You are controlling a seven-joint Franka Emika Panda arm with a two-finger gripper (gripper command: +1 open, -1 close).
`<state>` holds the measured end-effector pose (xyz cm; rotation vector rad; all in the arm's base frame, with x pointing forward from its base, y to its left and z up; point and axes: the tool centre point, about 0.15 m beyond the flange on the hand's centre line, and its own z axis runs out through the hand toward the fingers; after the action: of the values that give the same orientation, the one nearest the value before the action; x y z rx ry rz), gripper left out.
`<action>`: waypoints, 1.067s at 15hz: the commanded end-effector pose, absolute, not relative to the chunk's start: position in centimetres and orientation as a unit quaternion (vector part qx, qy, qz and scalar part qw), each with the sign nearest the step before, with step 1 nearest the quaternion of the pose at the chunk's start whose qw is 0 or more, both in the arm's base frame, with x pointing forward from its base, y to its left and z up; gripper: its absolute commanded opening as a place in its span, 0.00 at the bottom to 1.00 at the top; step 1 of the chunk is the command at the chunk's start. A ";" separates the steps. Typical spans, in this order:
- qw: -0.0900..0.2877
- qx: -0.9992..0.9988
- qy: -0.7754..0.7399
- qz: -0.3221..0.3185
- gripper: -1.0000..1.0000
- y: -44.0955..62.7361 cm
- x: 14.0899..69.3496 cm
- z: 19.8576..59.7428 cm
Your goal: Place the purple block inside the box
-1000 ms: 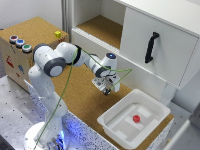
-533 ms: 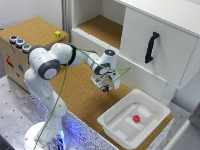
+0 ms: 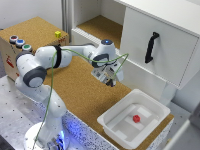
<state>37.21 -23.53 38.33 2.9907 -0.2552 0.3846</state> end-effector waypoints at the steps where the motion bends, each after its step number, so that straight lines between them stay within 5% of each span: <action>1: 0.018 0.991 -0.084 0.106 0.00 -34.7 38.9 36.1; 14: 0.020 0.992 -0.101 0.065 0.00 -42.9 44.1 24.5; 15: 0.011 0.992 -0.107 0.073 1.00 -43.0 43.6 24.6; 16: 0.005 0.991 -0.104 0.086 1.00 -42.9 43.0 25.4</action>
<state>42.22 -40.35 26.76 2.9770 -0.3244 0.2510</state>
